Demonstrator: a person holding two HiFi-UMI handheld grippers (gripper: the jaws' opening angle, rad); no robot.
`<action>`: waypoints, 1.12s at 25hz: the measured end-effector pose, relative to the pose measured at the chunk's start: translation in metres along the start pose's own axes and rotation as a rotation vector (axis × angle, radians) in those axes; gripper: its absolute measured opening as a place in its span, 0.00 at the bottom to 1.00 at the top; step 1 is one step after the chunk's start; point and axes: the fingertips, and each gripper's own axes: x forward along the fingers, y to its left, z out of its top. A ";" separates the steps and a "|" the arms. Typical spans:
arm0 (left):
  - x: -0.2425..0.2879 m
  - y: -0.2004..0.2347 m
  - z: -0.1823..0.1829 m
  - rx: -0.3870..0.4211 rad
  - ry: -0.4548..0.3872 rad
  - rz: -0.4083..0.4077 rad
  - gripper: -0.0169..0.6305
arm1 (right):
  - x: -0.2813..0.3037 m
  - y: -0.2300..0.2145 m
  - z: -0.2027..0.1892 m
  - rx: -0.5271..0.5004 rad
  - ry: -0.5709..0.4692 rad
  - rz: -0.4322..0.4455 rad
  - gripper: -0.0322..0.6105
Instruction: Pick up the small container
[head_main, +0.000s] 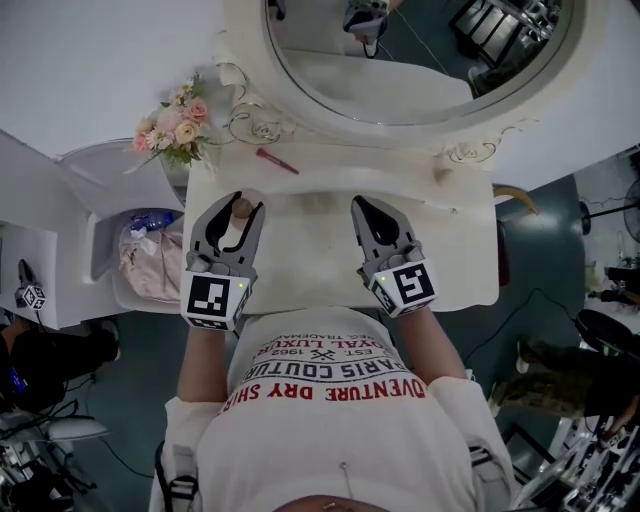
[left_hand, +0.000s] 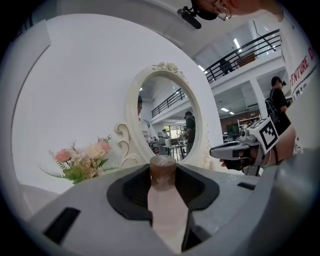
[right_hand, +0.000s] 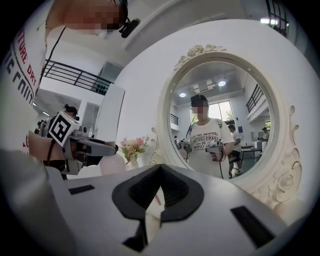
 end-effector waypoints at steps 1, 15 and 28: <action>-0.001 0.000 0.001 0.002 -0.001 0.002 0.26 | 0.000 0.001 0.001 0.001 -0.002 -0.001 0.05; 0.001 -0.011 0.004 0.010 -0.002 -0.017 0.26 | -0.006 0.000 0.003 0.029 0.006 -0.014 0.05; 0.002 -0.021 -0.005 -0.004 -0.008 -0.062 0.26 | -0.007 0.010 -0.001 -0.018 0.018 -0.001 0.05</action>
